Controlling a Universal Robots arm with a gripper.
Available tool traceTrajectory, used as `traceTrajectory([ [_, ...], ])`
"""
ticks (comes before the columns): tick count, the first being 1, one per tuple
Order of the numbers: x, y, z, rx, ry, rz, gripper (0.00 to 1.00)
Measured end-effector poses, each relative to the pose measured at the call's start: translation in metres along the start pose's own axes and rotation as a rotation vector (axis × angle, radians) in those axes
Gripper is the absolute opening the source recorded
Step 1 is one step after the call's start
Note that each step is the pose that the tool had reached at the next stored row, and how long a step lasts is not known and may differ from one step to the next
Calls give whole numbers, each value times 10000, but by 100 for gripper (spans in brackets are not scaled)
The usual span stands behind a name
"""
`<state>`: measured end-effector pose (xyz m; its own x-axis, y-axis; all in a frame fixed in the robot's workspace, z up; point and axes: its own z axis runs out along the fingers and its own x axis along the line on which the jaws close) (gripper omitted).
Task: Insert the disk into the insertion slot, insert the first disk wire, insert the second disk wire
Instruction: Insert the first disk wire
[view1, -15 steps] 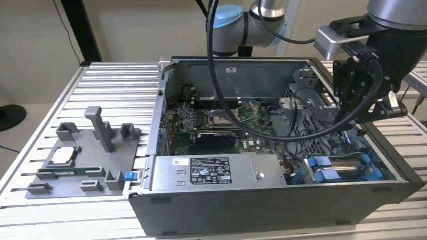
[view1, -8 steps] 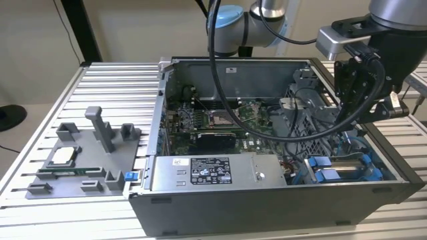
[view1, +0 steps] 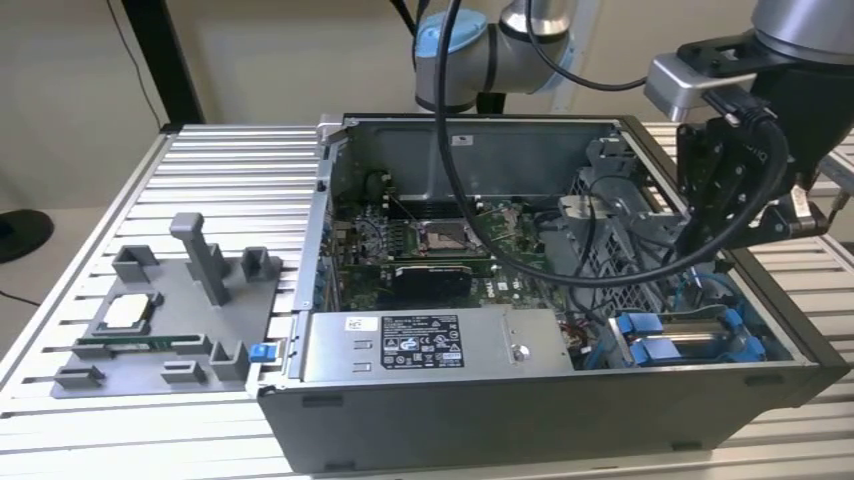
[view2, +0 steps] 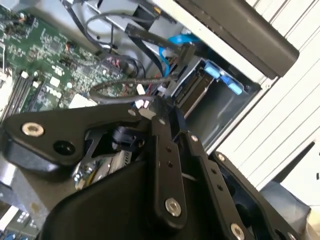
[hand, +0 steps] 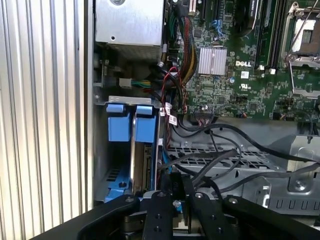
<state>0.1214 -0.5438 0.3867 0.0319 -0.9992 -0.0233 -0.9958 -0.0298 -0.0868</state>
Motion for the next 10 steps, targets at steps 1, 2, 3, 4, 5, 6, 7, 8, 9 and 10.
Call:
traceTrajectory([
  [1,3,-18,6,-67,-1,2,0],
  [2,9,-28,9,-190,-5,5,0],
  [3,16,-42,11,-345,-9,10,0],
  [4,23,-59,14,-478,-13,13,0],
  [5,30,-77,19,-595,-17,16,0],
  [6,39,-98,25,-693,-20,18,0],
  [7,47,-118,32,-772,-24,20,0],
  [8,55,-140,41,-829,-24,22,0],
  [9,63,-160,52,-866,-26,24,0],
  [10,72,-180,66,-896,-26,24,0],
])
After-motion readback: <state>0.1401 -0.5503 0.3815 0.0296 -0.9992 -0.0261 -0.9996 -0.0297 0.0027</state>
